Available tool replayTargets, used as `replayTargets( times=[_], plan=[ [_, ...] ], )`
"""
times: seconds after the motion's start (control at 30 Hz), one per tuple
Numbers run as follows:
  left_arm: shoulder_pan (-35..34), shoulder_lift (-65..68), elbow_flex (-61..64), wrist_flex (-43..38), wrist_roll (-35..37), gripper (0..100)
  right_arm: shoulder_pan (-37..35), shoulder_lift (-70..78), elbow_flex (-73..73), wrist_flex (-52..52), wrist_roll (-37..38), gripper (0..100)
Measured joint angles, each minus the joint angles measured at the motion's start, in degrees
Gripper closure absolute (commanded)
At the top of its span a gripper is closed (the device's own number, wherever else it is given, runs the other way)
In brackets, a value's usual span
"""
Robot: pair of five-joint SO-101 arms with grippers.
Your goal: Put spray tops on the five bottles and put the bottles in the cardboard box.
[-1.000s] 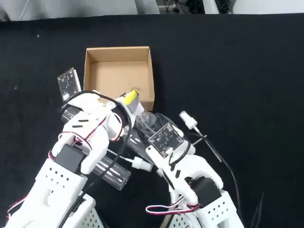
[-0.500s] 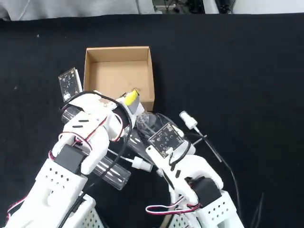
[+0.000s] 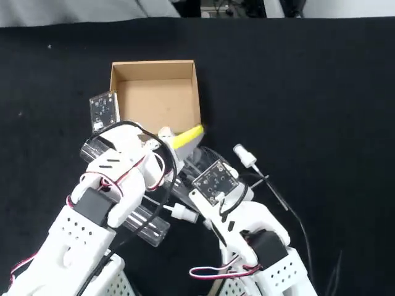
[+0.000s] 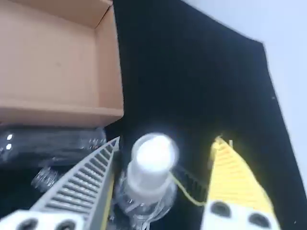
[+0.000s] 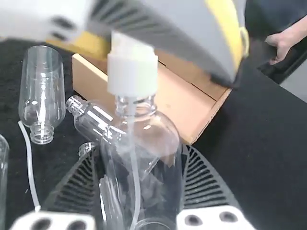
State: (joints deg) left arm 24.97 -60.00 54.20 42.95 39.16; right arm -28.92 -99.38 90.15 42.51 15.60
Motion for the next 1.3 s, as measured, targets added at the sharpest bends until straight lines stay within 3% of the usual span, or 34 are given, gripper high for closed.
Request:
replayTargets(
  times=[0.33, 0.63, 1.03, 1.3],
  plan=[
    [0.0, -0.26, -1.58, 1.85, 0.0, 71, -0.09, 0.0, 1.58, -1.76, 0.09, 96.9],
    [-0.26, -10.81, -1.49, 1.85, 0.0, 71, 0.0, 0.0, 2.02, -2.73, 0.0, 96.9],
    [-8.53, -15.65, -1.32, 1.76, 0.09, 71, 3.52, 0.0, 2.02, -8.7, -3.78, 96.9],
    [-8.97, -15.82, 8.88, -10.2, 0.09, 71, 3.69, 0.0, 2.02, -9.05, -4.22, 96.9]
  ],
)
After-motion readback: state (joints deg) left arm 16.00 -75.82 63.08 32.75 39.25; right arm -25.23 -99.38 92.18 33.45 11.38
